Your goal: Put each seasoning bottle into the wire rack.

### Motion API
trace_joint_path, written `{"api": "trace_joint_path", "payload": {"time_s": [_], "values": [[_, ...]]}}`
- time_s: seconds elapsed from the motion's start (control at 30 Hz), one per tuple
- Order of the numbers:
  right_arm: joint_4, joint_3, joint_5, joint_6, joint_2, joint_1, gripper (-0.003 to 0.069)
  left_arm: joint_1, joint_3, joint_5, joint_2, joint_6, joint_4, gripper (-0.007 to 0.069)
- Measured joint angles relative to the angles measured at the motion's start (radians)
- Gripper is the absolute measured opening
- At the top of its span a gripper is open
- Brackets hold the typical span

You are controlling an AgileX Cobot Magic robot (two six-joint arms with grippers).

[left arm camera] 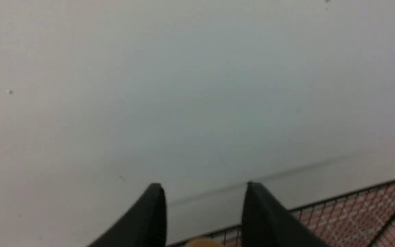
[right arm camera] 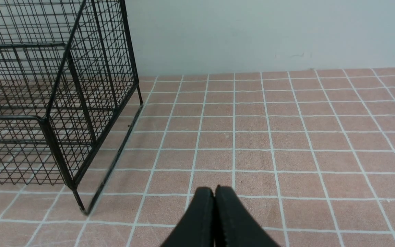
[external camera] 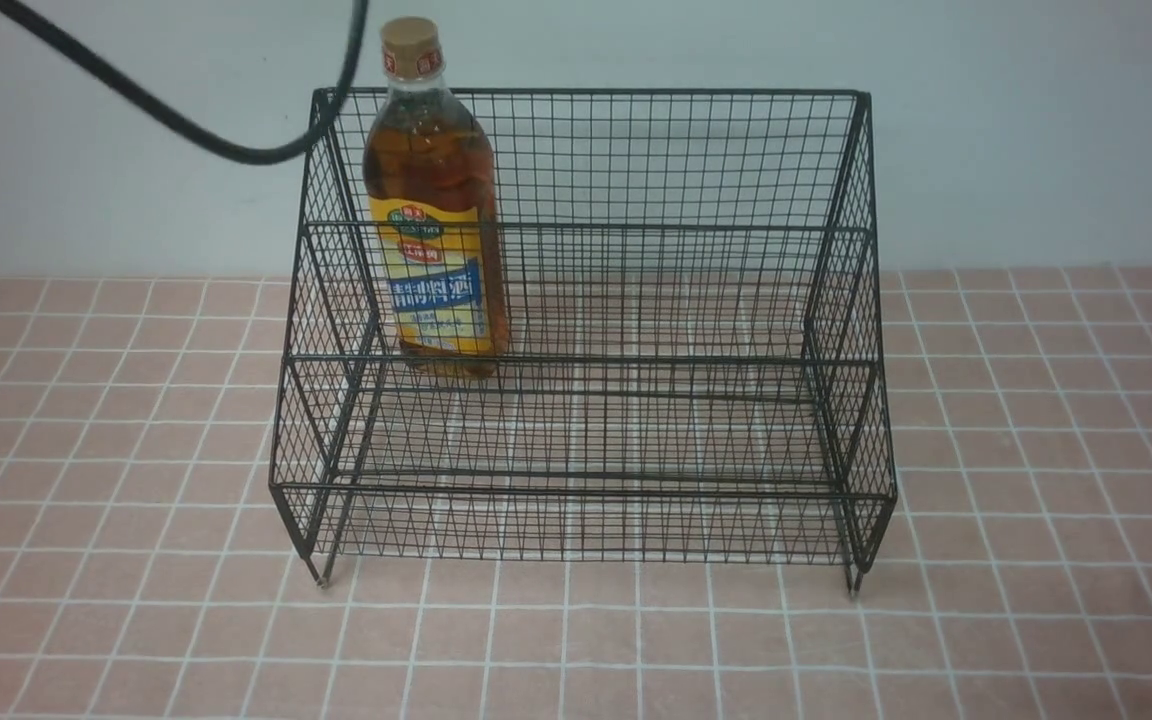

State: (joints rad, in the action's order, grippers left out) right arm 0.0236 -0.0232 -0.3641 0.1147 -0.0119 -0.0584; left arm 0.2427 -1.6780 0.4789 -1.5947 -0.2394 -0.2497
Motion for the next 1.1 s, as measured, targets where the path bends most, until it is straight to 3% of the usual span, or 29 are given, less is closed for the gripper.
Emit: {"api": "trace_joint_path", "payload": {"time_s": [0.13,0.23,0.43,0.77,1.1], "values": [[0.0,0.0,0.0,0.0,0.0,0.0,-0.0012,0.0,0.0,0.15,0.052,0.0,0.032,0.004],[0.0,0.0,0.0,0.0,0.0,0.0,-0.0012,0.0,0.0,0.27,0.069,0.018,0.039,0.0],[0.0,0.0,0.0,0.0,0.0,0.0,-0.0012,0.0,0.1,0.342,0.069,0.03,0.037,-0.0007],[0.0,0.0,0.0,0.0,0.0,0.0,-0.0012,0.012,0.317,0.155,0.067,-0.019,-0.113,-0.0007],[0.0,0.0,0.0,0.0,0.0,0.0,-0.0012,0.019,0.323,0.073,-0.019,-0.06,-0.212,-0.0007]]}}
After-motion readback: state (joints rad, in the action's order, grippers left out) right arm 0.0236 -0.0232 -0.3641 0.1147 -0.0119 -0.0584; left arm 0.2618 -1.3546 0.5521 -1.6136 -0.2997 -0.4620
